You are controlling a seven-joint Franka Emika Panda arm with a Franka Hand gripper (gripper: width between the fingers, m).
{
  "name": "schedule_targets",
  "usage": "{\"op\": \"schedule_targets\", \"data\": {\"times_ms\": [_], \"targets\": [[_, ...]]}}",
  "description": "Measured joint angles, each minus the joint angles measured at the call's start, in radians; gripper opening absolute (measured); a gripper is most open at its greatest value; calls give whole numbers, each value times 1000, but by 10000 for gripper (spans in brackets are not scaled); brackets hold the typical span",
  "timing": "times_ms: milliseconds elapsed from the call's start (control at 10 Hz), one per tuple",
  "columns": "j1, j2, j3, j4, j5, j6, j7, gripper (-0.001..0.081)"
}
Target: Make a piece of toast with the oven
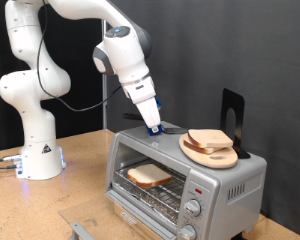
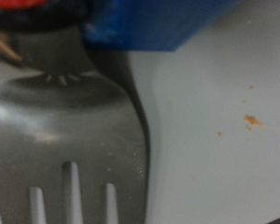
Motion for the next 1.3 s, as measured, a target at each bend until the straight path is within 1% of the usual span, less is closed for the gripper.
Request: {"op": "schedule_targets", "data": {"times_ms": [100,200,300,400,900,1300], "targets": [[0,3,5,2,-5,10,0,613],[-2,4,11,2,-21,17,3,613],[-2,5,17,2,-35,27,6,761],[-1,6,18,1,-37,35,6,794],[0,-2,19,0,-27,60,-8,808],[0,-47,19,1,-23,61,-6,808]]}}
